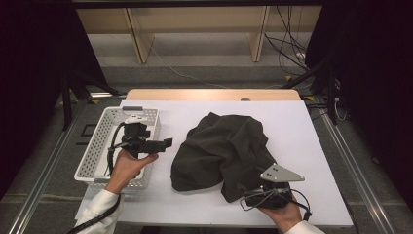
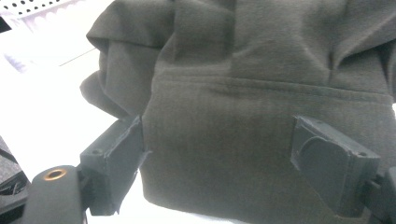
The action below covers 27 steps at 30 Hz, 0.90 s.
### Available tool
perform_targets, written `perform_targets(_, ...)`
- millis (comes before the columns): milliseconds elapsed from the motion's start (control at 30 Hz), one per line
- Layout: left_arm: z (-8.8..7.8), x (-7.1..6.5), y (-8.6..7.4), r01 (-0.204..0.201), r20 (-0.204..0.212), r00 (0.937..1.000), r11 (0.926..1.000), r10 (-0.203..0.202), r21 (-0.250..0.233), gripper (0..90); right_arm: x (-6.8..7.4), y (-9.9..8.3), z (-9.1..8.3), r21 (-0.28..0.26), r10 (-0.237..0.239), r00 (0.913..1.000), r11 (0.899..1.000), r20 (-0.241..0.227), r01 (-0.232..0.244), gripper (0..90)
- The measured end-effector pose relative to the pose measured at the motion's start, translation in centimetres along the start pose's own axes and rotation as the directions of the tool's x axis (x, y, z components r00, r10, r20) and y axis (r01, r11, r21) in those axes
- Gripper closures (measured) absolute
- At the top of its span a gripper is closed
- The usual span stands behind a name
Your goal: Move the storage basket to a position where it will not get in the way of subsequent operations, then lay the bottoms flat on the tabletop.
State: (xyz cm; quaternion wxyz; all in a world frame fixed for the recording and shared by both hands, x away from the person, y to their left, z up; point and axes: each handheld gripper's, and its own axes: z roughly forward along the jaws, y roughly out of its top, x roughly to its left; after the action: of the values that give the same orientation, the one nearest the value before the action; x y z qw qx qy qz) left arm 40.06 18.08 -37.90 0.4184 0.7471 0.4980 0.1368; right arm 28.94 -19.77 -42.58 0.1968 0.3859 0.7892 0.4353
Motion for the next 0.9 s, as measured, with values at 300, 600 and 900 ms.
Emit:
perform_targets(300, 0.7, -2.3, -2.4, -0.025, 0.046, 0.9986, 0.9997, 0.025, -0.004, 6.3, 1.3, 0.1, 0.9, 0.021, 0.016, 0.9988, 1.000, -0.045, -0.015, 16.7)
perform_targets(600, 1.5, -3.7, -4.3, -0.069, 0.065, 0.9956, 0.9975, 0.068, 0.016, 6.3, 2.7, 0.0, 3.4, 0.107, -0.012, 0.9999, 0.994, -0.011, 0.013, 15.7)
perform_targets(900, 1.9, -4.0, -4.8, -0.088, 0.063, 0.9943, 0.9959, 0.086, 0.022, 6.3, 3.3, -0.1, 6.5, 0.206, -0.037, 0.9992, 0.978, 0.011, 0.034, 10.4)
